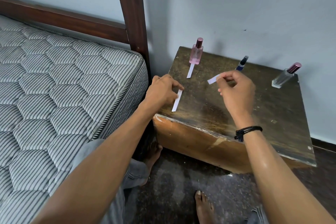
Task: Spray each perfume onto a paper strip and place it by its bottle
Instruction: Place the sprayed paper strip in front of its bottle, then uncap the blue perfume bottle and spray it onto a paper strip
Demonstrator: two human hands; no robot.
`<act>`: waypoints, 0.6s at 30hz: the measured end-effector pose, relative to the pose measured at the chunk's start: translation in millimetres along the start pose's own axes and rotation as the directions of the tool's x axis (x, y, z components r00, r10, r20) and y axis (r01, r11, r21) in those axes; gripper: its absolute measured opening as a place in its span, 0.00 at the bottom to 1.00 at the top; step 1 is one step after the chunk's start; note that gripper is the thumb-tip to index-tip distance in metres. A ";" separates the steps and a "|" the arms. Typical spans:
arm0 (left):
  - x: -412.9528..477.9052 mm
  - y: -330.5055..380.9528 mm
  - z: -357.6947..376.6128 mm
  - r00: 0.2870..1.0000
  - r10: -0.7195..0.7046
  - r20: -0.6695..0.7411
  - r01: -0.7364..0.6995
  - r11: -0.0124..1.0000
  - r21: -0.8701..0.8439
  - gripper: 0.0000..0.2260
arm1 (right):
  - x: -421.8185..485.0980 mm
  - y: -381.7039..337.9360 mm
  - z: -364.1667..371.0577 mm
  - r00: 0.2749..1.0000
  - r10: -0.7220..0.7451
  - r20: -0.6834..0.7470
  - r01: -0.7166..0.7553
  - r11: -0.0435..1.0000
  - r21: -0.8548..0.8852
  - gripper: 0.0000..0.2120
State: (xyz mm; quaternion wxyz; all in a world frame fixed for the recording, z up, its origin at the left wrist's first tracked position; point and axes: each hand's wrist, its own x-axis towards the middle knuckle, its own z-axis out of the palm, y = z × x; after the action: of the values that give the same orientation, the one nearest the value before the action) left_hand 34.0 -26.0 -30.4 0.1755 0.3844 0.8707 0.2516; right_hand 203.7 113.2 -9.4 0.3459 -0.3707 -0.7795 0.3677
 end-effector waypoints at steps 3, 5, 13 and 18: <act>1.7 3.4 -2.7 1.000 -0.022 -0.011 0.022 0.998 -0.059 0.13 | -4.7 4.6 -2.8 0.967 -0.116 0.226 0.173 0.952 -0.251 0.07; 1.7 8.2 -3.7 0.999 -0.021 -0.026 0.019 0.997 -0.075 0.12 | -7.2 7.5 -4.7 0.923 -0.115 0.368 0.232 0.928 -0.291 0.07; 2.9 39.8 0.5 0.991 0.130 0.019 -0.128 0.986 -0.103 0.12 | -11.3 16.8 -12.0 0.808 -0.005 0.589 0.300 0.864 -0.404 0.03; 0.2 48.4 7.6 0.986 0.160 0.044 -0.158 0.986 -0.046 0.13 | -11.1 16.7 -17.6 0.782 -0.001 0.624 0.312 0.866 -0.390 0.03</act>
State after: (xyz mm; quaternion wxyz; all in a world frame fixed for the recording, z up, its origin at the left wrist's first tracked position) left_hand 65.7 4.4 -8.9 0.1838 0.4548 0.8272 0.2739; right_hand 228.8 117.2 -17.6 0.0077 -0.2381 -0.9427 0.2335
